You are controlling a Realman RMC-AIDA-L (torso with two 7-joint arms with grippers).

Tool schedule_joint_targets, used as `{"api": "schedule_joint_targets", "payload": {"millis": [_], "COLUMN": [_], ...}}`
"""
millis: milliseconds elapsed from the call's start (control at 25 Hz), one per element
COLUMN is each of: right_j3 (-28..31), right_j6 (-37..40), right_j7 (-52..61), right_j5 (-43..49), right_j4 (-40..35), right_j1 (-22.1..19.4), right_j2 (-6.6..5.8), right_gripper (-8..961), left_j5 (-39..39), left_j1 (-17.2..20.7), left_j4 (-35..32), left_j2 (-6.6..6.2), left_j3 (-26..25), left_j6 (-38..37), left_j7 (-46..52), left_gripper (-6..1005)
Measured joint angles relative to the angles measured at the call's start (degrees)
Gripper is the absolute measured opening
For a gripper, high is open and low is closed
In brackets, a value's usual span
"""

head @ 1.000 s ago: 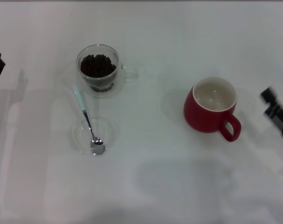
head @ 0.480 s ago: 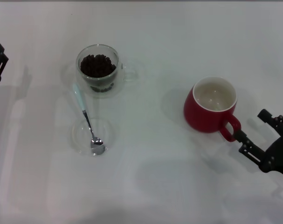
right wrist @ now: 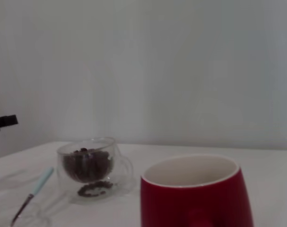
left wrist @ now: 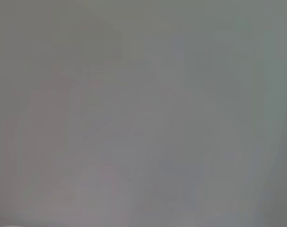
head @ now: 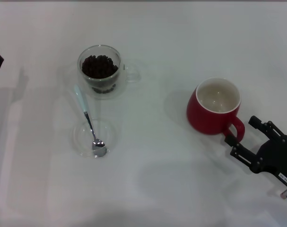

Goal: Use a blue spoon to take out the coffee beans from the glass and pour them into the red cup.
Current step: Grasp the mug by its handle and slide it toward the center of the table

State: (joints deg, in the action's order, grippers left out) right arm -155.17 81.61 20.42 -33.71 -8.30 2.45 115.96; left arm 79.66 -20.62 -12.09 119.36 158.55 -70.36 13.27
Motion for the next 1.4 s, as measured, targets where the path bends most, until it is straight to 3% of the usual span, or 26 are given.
{"api": "schedule_joint_targets", "payload": {"millis": [640,880,1400], "right_j3": [1.5,4.2,3.7], "right_j6": [-3.7,-7.3,-7.6], "right_j7": [-0.3,-0.4,-0.2], "right_j5": [-10.9,-11.1,-10.5], "right_j4": [0.3,0.0,-1.1], "right_j1": [2.4,4.0,4.8], "right_j2": [-0.30,-0.31,-0.30], "right_gripper": [856,855,807], "left_j5": [0.2,0.6,1.0], "left_j1": [0.1,0.1,0.1], "left_j4": [0.2,0.4,0.5], "left_j2": [0.00,-0.03,-0.27], "left_j3": [0.0,0.0,0.0], "left_j6": [-0.3,-0.4,-0.5], "left_j7": [0.0,0.0,0.0], "left_gripper": [883,883,882]}}
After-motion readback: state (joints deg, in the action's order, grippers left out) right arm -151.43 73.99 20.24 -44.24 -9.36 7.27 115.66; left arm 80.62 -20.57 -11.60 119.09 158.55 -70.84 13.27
